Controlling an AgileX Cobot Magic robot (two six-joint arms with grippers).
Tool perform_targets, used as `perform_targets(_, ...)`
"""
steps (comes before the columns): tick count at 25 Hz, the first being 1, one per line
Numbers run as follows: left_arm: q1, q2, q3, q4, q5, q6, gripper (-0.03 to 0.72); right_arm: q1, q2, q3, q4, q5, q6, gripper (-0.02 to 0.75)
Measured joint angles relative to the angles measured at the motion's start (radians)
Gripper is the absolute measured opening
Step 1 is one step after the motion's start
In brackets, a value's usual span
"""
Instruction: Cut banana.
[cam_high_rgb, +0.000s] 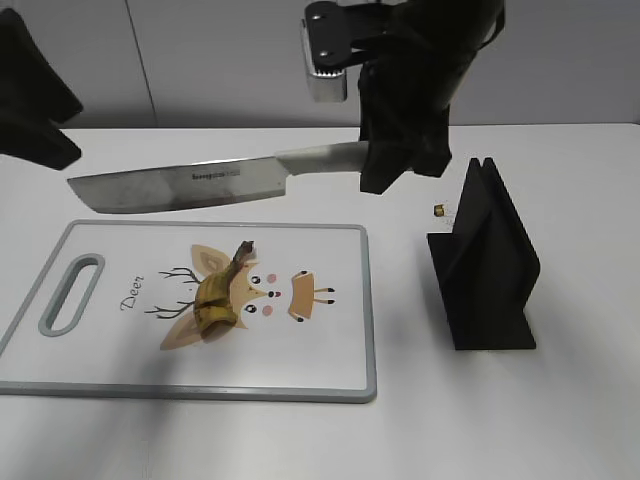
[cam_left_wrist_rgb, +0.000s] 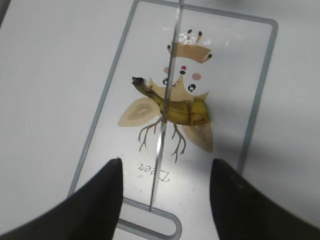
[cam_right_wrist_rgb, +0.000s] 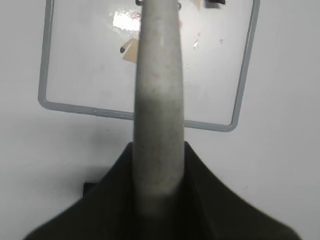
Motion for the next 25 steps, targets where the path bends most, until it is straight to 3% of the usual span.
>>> perform_targets(4, -0.042, 0.059, -0.001, 0.046, -0.001, 0.003, 0.549, 0.016, 0.040, -0.036, 0.008, -0.009, -0.001, 0.160)
perform_targets(16, -0.045, 0.176, -0.001, 0.107, -0.086, -0.002, 0.561, 0.018, 0.048, -0.045, 0.014, -0.011, -0.018, 0.160)
perform_targets(18, -0.045, 0.178, -0.001, 0.109, -0.102, -0.010, 0.516, 0.018, 0.048, -0.045, 0.014, -0.011, -0.018, 0.160)
perform_targets(22, -0.045, 0.179, -0.001, 0.109, -0.105, -0.025, 0.356, 0.018, 0.048, -0.045, 0.014, -0.015, -0.018, 0.160)
perform_targets(25, -0.045, 0.192, -0.001, 0.107, -0.077, -0.028, 0.311, 0.018, 0.049, -0.045, 0.014, -0.015, -0.020, 0.160)
